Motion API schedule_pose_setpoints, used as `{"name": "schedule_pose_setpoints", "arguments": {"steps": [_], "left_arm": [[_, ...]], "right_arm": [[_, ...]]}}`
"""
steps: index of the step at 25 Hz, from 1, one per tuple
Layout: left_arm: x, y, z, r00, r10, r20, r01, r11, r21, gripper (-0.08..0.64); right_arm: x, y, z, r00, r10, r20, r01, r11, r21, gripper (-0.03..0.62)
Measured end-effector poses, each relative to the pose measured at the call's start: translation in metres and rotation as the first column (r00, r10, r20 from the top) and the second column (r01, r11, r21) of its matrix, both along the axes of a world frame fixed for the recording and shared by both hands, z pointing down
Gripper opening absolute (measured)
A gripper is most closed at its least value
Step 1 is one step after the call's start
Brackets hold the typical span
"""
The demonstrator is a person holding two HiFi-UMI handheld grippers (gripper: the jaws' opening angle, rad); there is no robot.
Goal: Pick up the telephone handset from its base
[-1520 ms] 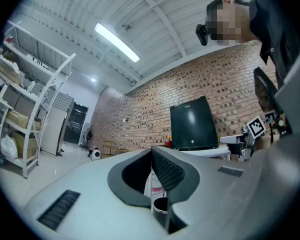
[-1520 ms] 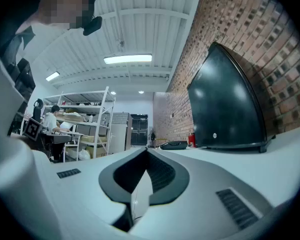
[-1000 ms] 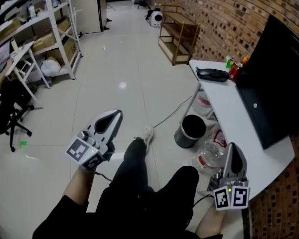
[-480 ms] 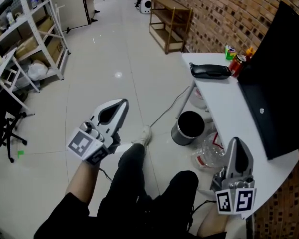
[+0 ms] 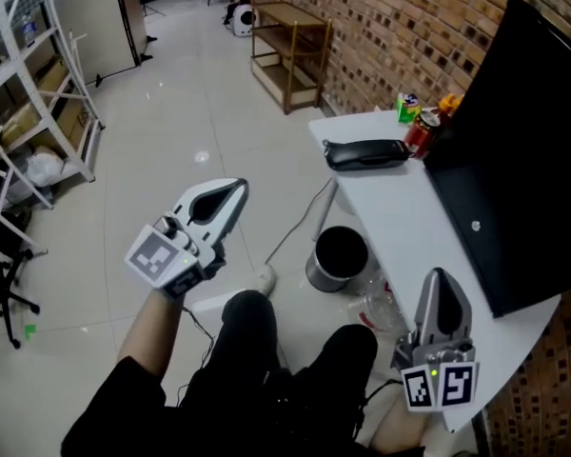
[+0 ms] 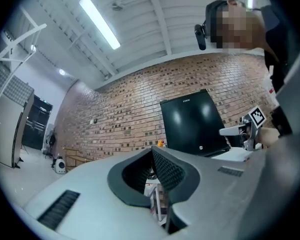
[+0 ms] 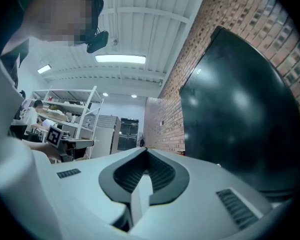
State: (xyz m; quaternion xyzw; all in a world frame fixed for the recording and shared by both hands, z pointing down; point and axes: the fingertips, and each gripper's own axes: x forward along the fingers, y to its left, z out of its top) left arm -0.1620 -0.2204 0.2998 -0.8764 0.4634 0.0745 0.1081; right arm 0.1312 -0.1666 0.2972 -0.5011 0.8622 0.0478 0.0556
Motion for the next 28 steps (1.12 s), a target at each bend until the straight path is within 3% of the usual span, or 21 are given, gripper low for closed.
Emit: {"name": "schedule_pose_setpoints", "arguments": {"steps": [4, 7, 12, 19, 28], "left_arm": [[0.013, -0.026, 0.000, 0.998, 0.055, 0.007, -0.055, 0.998, -0.026, 0.000], [0.021, -0.041, 0.001, 0.993, 0.102, 0.052, -0.101, 0.994, -0.031, 0.000], [0.029, -0.057, -0.009, 0.989, 0.147, -0.001, -0.147, 0.989, -0.015, 0.000], [0.049, -0.075, 0.003, 0.971, 0.236, 0.037, -0.235, 0.971, -0.044, 0.000], [0.121, -0.119, 0.004, 0.939, 0.334, 0.083, -0.322, 0.938, -0.131, 0.000]], "right_arm": [[0.008, -0.012, 0.001, 0.999, 0.046, 0.017, -0.046, 0.999, -0.020, 0.009], [0.012, -0.019, 0.001, 0.996, 0.079, 0.027, -0.079, 0.997, -0.016, 0.009], [0.016, -0.020, 0.000, 0.991, 0.130, 0.038, -0.129, 0.992, -0.017, 0.011], [0.042, -0.002, 0.001, 0.969, 0.223, 0.108, -0.220, 0.975, -0.040, 0.009], [0.074, 0.008, 0.000, 0.947, 0.296, 0.122, -0.296, 0.955, -0.025, 0.009]]}}
